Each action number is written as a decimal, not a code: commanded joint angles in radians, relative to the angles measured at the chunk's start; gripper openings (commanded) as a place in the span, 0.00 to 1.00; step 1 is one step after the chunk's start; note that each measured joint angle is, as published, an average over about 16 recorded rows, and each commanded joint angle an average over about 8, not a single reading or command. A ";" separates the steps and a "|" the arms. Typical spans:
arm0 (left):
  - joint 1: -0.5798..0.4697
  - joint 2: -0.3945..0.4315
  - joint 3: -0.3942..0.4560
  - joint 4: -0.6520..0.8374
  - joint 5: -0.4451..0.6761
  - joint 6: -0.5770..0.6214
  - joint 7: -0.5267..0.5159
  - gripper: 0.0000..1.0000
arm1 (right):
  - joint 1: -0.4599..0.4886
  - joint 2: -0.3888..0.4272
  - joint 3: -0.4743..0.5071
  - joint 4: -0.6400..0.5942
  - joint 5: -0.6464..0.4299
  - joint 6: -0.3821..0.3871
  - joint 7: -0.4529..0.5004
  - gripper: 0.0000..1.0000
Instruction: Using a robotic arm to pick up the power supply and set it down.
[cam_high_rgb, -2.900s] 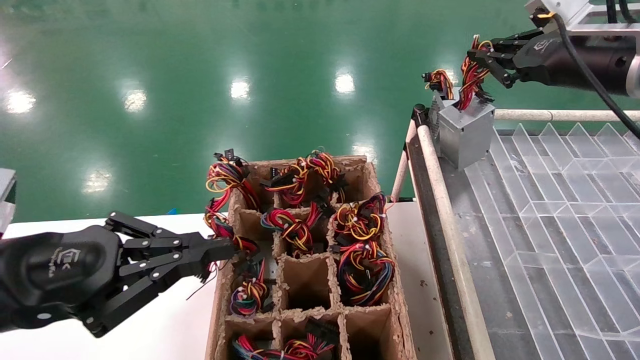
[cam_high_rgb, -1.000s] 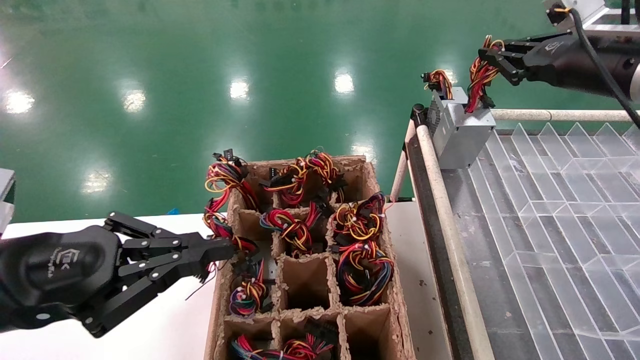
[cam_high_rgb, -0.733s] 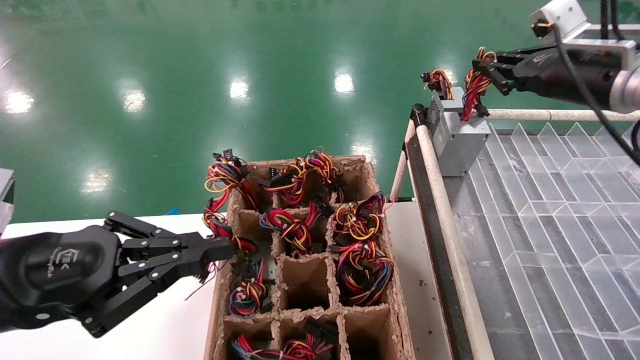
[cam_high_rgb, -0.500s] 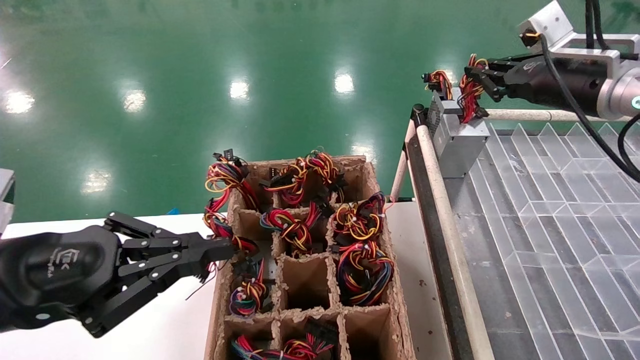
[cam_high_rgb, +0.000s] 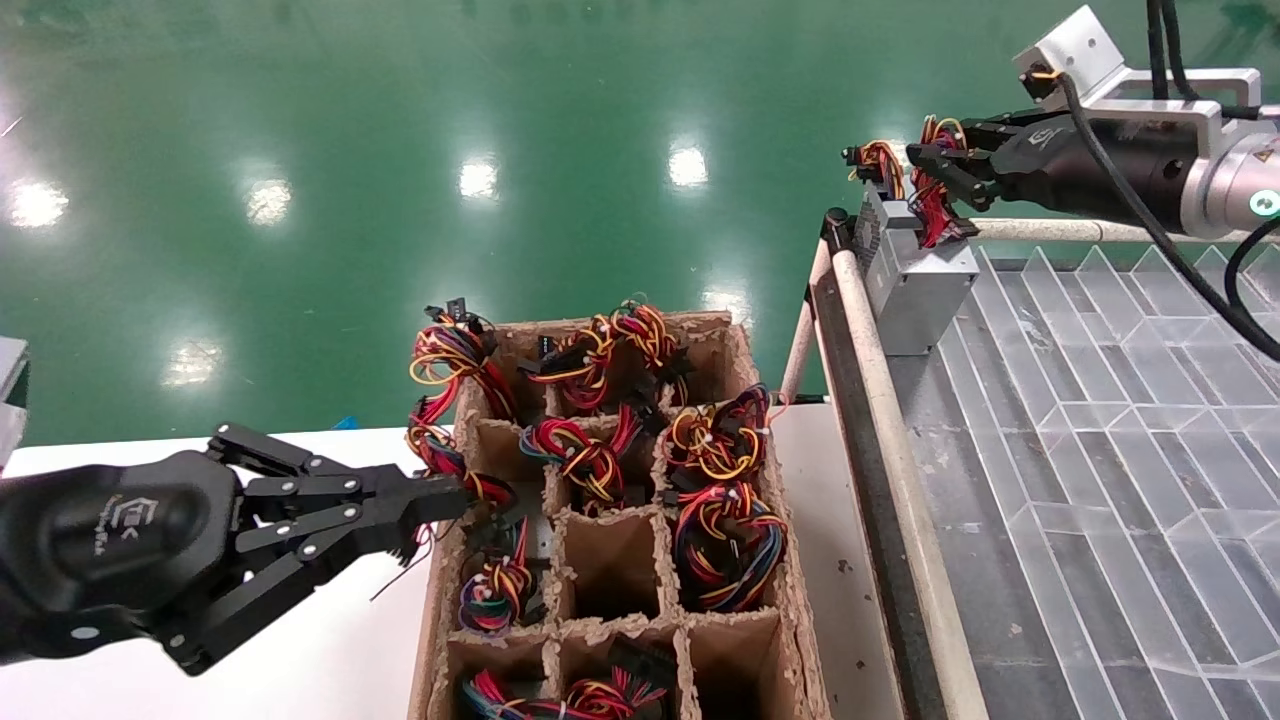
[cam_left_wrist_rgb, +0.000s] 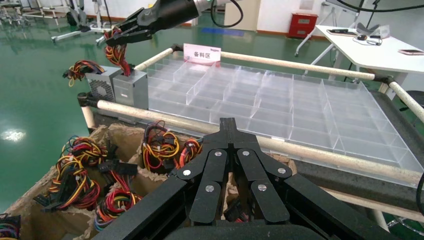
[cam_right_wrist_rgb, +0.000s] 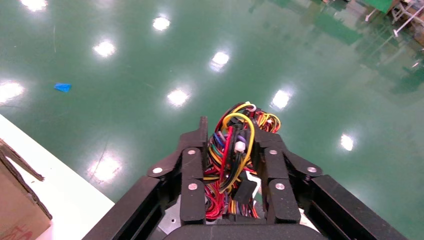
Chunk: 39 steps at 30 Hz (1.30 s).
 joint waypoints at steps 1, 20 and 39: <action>0.000 0.000 0.000 0.000 0.000 0.000 0.000 0.00 | 0.006 -0.005 0.000 -0.010 0.000 -0.004 -0.004 1.00; 0.000 0.000 0.000 0.000 0.000 0.000 0.000 0.00 | 0.022 0.001 0.024 -0.020 0.037 -0.036 -0.072 1.00; 0.000 0.000 0.000 0.000 0.000 0.000 0.000 0.00 | -0.154 0.080 0.085 0.198 0.223 -0.142 -0.114 1.00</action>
